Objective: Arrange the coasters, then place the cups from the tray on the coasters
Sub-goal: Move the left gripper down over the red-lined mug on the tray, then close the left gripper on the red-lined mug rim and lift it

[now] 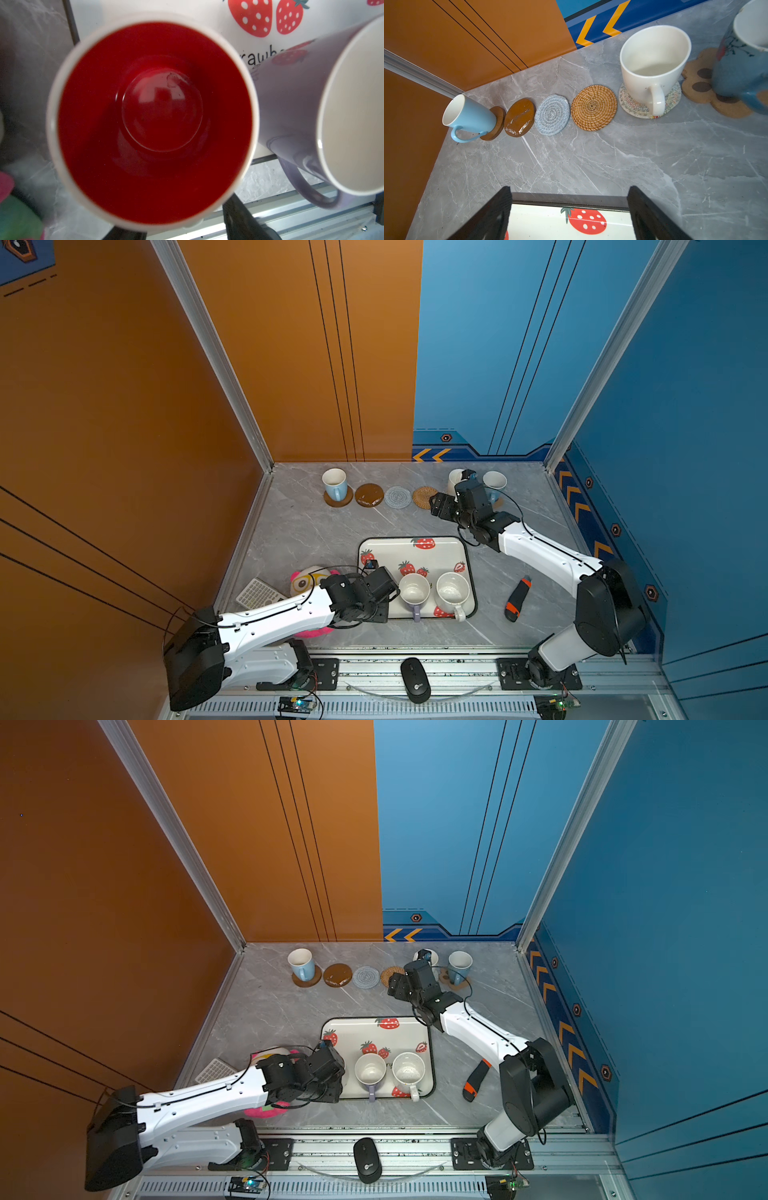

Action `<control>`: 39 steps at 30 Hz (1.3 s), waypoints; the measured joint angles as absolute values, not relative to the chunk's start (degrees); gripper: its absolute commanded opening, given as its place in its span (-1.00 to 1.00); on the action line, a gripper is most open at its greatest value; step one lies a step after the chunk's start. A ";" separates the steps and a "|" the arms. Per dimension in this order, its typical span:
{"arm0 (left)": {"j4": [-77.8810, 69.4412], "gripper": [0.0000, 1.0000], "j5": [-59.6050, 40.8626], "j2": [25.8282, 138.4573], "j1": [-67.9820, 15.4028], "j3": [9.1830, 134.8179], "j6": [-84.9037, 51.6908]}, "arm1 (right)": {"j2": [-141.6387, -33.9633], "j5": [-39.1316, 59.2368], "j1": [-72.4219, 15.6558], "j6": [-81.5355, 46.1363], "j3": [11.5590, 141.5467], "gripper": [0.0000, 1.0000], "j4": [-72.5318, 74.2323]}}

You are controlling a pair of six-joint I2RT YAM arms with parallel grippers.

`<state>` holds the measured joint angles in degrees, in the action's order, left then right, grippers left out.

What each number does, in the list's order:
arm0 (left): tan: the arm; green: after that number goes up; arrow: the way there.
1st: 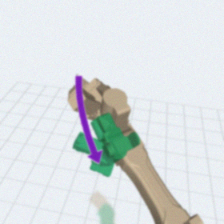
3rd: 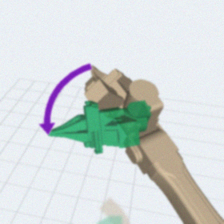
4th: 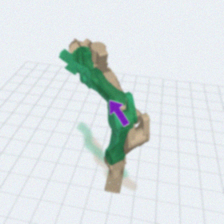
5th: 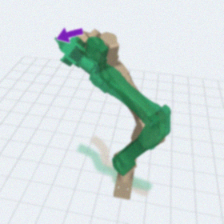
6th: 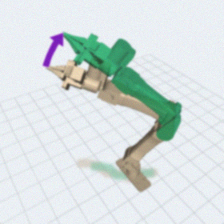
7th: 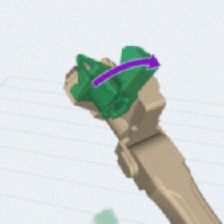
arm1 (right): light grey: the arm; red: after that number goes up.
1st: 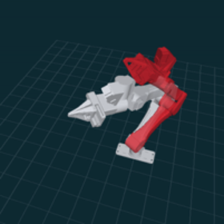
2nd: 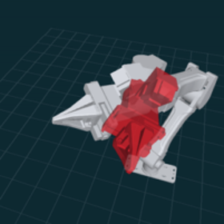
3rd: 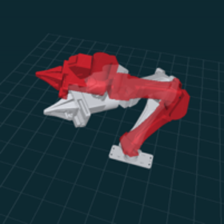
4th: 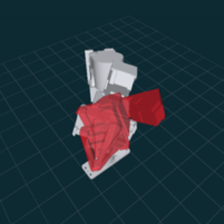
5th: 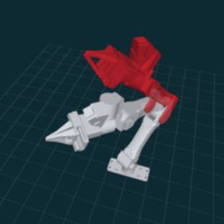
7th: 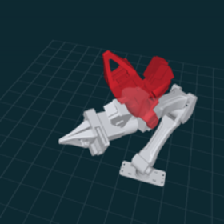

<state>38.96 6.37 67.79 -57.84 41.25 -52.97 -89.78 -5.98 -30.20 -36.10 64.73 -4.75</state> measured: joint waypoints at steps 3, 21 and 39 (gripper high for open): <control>38.48 0.04 6.39 68.69 -57.84 41.23 -53.01 | -89.80 -5.96 -30.06 -36.10 64.73 0.72 -4.64; 37.21 -0.39 8.56 67.37 -57.89 38.37 -55.18 | -89.86 -4.95 -29.98 -36.49 64.73 0.72 -4.25; 36.93 -0.39 9.52 67.55 -58.00 38.30 -55.16 | -90.65 -4.45 -29.98 -36.53 64.73 0.72 -4.21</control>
